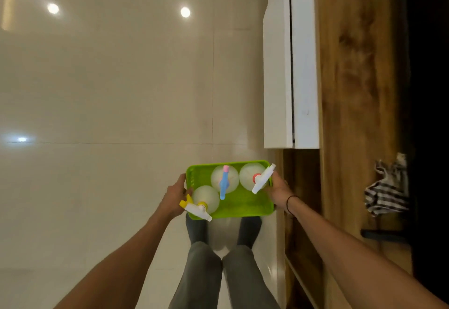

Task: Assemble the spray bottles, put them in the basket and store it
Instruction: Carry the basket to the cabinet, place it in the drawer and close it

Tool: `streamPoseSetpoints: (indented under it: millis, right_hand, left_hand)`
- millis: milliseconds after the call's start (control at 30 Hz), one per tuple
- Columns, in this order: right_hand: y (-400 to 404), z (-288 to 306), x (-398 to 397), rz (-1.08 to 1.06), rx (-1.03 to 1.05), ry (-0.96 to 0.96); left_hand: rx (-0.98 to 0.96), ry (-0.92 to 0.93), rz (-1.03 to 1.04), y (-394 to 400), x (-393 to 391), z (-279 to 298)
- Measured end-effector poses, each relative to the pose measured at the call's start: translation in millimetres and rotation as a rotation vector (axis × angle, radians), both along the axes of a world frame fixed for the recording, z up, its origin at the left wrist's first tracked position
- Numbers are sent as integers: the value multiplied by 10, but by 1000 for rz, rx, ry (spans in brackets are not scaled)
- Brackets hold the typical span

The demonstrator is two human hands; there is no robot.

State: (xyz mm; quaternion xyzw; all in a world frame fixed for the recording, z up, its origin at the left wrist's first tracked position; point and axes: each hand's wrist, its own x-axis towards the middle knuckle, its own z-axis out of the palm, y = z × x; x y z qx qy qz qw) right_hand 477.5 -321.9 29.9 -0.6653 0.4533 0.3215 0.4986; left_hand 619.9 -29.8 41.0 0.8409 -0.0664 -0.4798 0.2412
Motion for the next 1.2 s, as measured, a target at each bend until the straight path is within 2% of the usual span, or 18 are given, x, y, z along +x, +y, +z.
streamPoseSetpoints:
  millis: [167,367,633,833,1000,1200]
  right_hand:
    - [9,-1149,77,-65,1,-57]
    - [-68,-2099,76,-71,-53,-76]
    - [-42,-2848,54,-15,-119,-50]
    - [-104,-2986,-4,-25,-89,-39]
    - [-149,-2751,-63,-119,-49,-19]
    - [-184,-2020,27,-383,-283,-65]
  left_hand:
    - [-29,-46,36,-56,115,-1121]
    - [-56,-49,66,-146,134,-2000]
    - [-59,-2,134,-72,15,-2611]
    - [-93,96,275,9,49,-2705]
    - [17,102,237,80,98,-2516]
    - [-4,39,281,-124,395,-1912]
